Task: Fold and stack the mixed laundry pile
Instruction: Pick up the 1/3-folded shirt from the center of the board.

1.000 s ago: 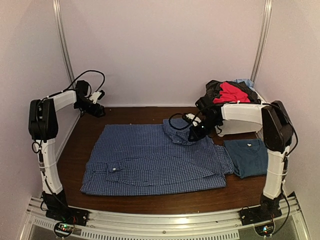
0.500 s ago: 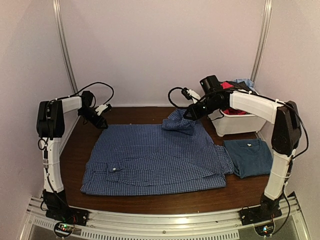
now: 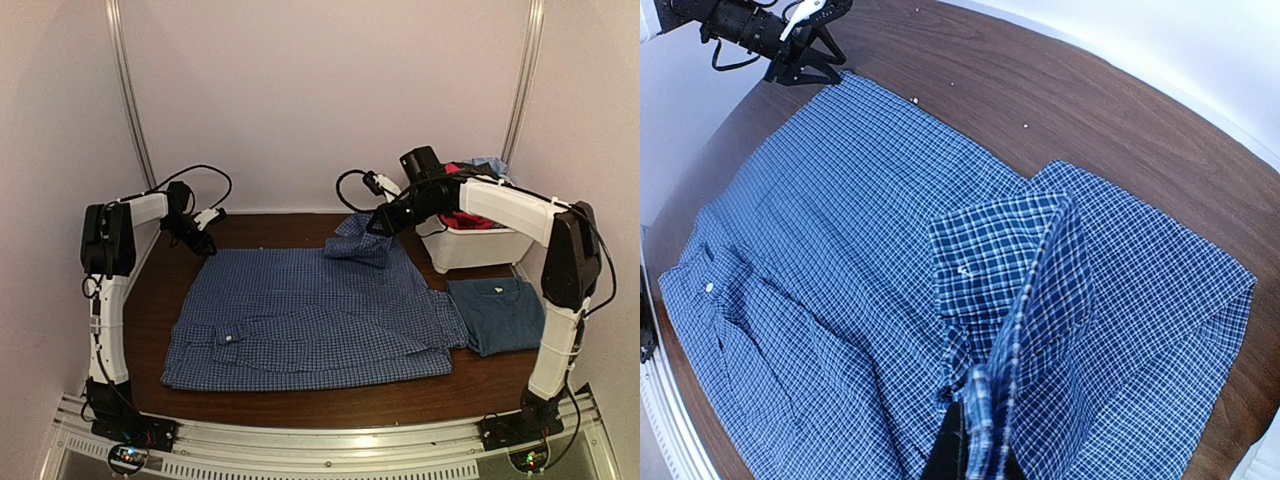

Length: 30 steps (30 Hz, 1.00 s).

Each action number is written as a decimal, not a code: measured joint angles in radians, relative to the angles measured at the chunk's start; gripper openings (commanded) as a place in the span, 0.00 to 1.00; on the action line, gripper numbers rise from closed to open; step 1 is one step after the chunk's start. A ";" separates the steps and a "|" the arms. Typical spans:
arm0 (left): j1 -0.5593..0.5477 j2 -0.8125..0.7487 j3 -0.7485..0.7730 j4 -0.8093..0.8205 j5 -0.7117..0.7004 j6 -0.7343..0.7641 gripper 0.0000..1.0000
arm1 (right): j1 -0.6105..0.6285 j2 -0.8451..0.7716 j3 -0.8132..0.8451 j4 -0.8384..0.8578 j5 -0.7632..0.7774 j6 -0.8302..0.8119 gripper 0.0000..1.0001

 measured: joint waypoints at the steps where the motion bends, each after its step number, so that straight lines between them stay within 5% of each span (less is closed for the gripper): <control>1: -0.002 0.001 0.005 -0.002 -0.001 0.004 0.40 | 0.000 0.000 0.003 0.000 0.000 0.000 0.00; 11: -0.042 0.020 0.029 -0.033 -0.017 0.041 0.26 | -0.005 0.001 0.006 -0.013 -0.003 0.000 0.00; 18: -0.043 0.020 0.028 -0.036 -0.017 0.036 0.00 | -0.005 0.001 0.013 -0.023 -0.006 0.000 0.00; 30: -0.043 -0.164 -0.188 0.060 -0.010 0.007 0.00 | -0.012 -0.036 0.183 -0.049 0.012 0.000 0.00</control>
